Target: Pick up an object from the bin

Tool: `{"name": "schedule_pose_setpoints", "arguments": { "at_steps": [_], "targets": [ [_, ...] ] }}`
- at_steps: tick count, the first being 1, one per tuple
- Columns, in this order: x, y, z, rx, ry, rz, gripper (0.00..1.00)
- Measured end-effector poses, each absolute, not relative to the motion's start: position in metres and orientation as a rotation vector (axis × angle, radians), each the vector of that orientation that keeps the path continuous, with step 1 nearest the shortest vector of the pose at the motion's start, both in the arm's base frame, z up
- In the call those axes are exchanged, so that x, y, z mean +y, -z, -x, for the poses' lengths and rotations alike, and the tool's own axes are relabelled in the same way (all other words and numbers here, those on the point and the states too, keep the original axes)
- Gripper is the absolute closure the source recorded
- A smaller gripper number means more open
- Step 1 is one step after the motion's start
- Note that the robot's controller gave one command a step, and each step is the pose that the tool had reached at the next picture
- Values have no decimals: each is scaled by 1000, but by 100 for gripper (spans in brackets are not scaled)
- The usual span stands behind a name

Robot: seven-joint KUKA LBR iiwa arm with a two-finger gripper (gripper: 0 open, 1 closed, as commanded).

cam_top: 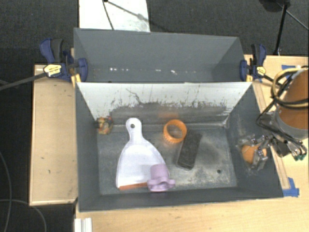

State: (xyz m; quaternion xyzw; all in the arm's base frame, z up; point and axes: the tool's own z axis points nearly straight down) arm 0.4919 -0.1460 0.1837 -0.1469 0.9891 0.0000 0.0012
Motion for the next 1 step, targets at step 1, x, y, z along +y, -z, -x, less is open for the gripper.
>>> {"name": "schedule_pose_setpoints", "arguments": {
  "at_steps": [1],
  "targets": [
    [-143,-246,-491,3106,-3,482,100]
  ]
}}
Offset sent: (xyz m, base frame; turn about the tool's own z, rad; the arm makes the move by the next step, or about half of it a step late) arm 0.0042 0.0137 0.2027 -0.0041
